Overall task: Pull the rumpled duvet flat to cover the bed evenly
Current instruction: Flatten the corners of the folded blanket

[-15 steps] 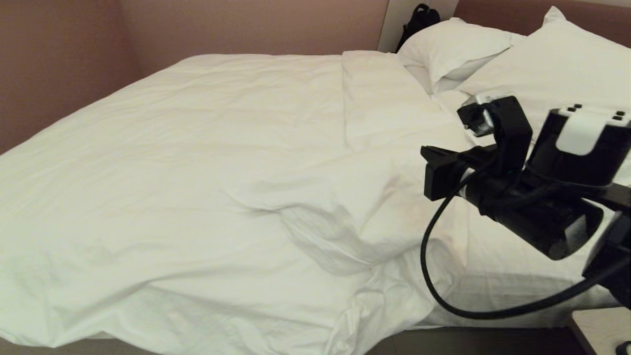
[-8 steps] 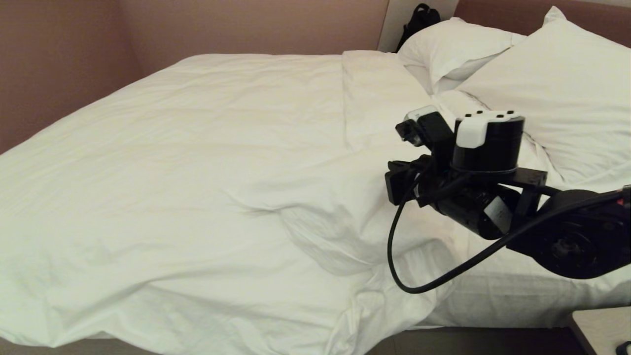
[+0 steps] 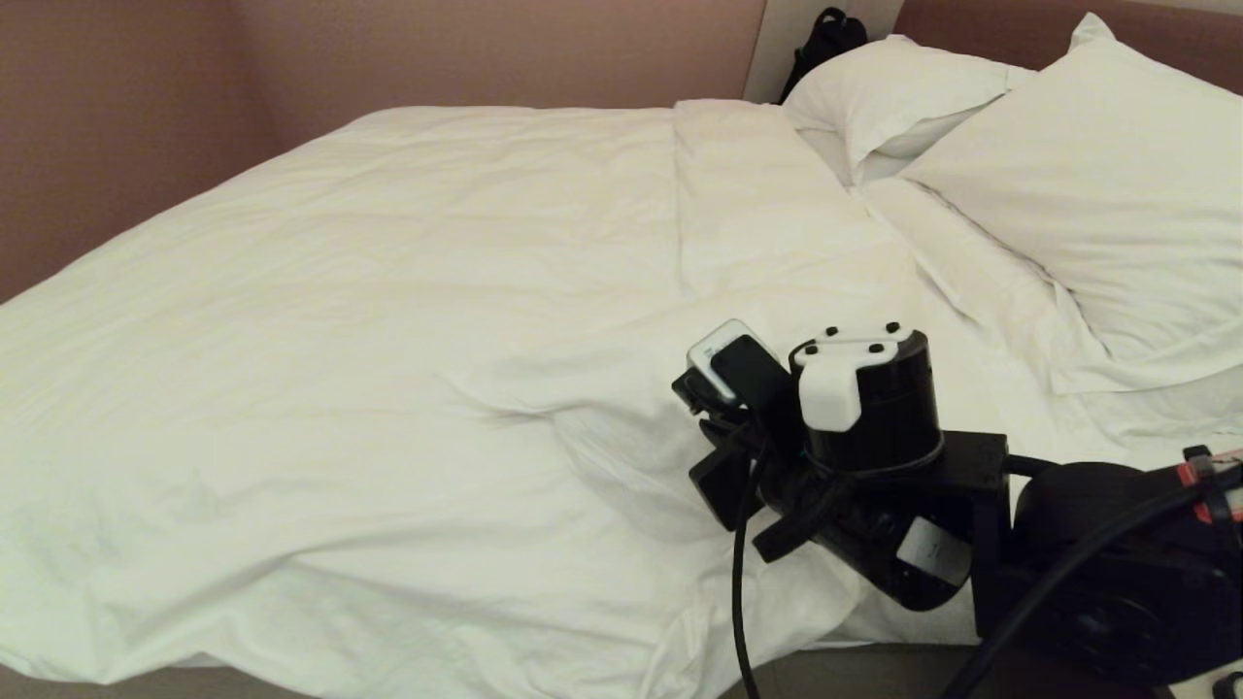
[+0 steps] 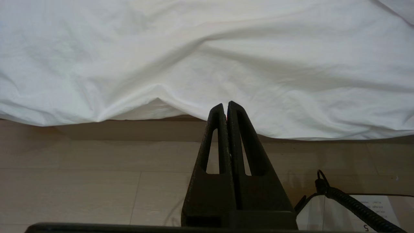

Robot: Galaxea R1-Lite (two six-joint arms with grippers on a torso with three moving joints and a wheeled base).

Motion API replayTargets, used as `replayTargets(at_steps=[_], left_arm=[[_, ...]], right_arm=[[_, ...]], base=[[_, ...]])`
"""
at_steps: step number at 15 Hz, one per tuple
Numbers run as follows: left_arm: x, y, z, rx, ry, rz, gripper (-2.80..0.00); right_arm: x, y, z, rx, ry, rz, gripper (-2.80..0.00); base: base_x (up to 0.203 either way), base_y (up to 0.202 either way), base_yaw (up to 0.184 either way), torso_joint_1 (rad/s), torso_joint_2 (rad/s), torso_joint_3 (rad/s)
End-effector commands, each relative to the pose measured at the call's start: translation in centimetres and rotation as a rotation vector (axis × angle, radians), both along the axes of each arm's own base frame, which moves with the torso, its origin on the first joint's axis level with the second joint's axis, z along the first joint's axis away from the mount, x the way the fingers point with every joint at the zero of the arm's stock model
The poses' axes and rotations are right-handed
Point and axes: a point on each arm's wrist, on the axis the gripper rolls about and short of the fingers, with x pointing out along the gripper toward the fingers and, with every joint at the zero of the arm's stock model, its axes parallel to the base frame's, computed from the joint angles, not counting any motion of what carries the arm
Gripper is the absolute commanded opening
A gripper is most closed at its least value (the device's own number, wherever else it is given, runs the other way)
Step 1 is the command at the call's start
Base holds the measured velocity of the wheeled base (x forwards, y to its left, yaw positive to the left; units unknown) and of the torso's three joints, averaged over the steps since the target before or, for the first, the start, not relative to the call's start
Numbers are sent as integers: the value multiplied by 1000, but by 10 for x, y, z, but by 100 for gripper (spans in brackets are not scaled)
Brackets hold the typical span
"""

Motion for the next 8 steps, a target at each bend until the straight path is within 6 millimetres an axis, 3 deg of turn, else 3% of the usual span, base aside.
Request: replayTargets(at_steps=[1, 4, 8], left_arm=[[0, 0, 0, 0, 1, 1, -280], [0, 0, 0, 0, 1, 1, -280], [0, 0, 0, 0, 1, 1, -280]], right_arm=[[-19, 3, -5, -48, 18, 39, -280], [-33, 11, -24, -97, 56, 93, -280], [-31, 14, -34, -113, 83, 101, -280]], base=[[0, 0, 0, 0, 0, 0], [0, 0, 0, 0, 0, 0], [0, 0, 0, 0, 0, 0]])
